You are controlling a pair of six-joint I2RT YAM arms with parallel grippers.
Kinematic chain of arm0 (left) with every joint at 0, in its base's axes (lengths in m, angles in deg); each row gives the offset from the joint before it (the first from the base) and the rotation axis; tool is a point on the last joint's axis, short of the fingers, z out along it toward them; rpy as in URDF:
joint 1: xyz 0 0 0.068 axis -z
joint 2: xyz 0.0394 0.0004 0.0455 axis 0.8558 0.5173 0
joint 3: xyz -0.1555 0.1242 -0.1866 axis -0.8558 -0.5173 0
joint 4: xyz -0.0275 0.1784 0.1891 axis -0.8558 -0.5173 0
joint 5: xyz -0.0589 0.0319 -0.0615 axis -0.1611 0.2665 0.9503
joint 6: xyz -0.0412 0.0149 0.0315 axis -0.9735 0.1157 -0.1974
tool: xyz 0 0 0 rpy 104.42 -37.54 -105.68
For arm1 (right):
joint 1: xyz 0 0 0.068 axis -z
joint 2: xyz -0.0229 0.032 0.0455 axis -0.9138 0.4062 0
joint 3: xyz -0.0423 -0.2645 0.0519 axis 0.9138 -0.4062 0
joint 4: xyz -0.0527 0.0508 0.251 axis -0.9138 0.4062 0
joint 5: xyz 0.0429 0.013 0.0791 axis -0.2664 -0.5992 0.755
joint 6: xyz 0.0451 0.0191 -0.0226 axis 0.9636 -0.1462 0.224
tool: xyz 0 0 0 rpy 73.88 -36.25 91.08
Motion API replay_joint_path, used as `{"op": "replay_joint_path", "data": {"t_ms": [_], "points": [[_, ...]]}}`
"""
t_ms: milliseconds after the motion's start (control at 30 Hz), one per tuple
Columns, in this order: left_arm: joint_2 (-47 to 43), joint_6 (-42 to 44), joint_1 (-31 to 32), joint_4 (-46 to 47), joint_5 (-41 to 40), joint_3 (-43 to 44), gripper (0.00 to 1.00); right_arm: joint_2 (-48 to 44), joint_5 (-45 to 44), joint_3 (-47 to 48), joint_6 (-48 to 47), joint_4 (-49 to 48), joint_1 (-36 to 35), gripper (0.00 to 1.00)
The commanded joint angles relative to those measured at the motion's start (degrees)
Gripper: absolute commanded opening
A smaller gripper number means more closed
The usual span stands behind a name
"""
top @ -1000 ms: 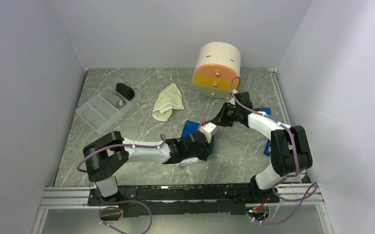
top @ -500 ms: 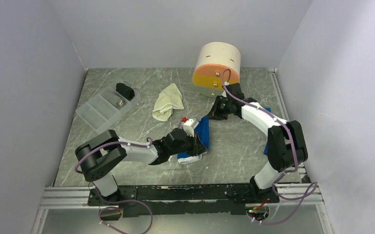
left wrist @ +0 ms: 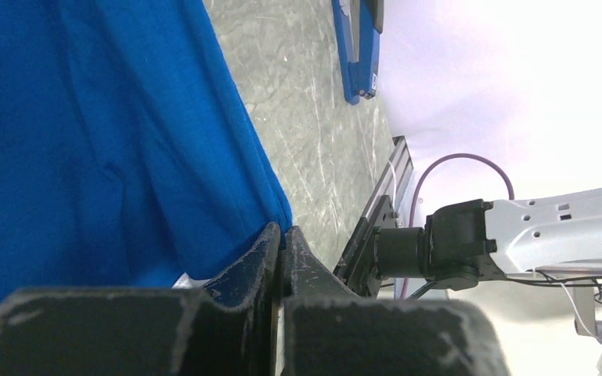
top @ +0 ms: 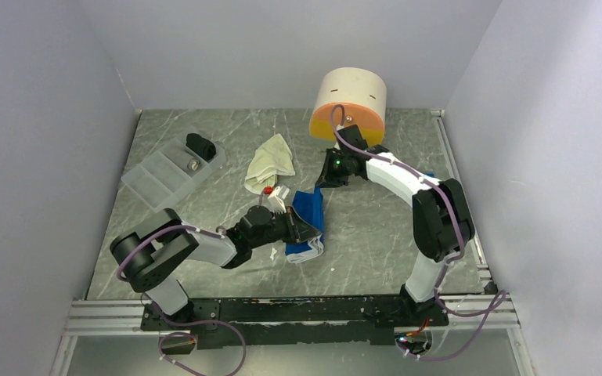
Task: Roll the underwear
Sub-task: Fold the underwear at the center of the board.
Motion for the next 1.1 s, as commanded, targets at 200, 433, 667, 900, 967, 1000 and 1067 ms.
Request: {"op": "replay_joint_path", "data": {"t_ms": [200,433,667,900,967,1000,1067], "points": [[-1.2,-3.2,-1.9,6.0,1.7,-4.2,0.05,5.4,-3.1,8.7,-0.9,2.3,-3.6,0.00],[-3.6,-0.3,-3.0,-2.4,-0.5,-5.6,0.05,8.5,-4.4,10.6,-0.7,2.4,-5.3,0.01],[-4.5,2.6,-3.9,-9.1,-1.8,-4.7,0.05,11.6,-5.6,13.1,-0.9,3.0,-6.7,0.04],[-5.8,5.9,-4.0,-19.7,-3.5,-2.3,0.05,14.4,-6.1,14.6,-0.7,3.1,-8.3,0.12],[-6.8,6.7,-4.0,-21.8,-4.9,-1.8,0.06,15.0,-6.0,15.3,-0.8,3.3,-8.5,0.15],[-7.0,7.4,-4.1,-23.3,-5.3,-1.3,0.07,15.2,-5.9,15.6,-1.0,3.4,-8.4,0.17],[-7.0,8.9,-4.1,-26.4,-5.8,0.3,0.07,15.3,-5.9,16.6,-1.3,4.0,-8.3,0.20]]}}
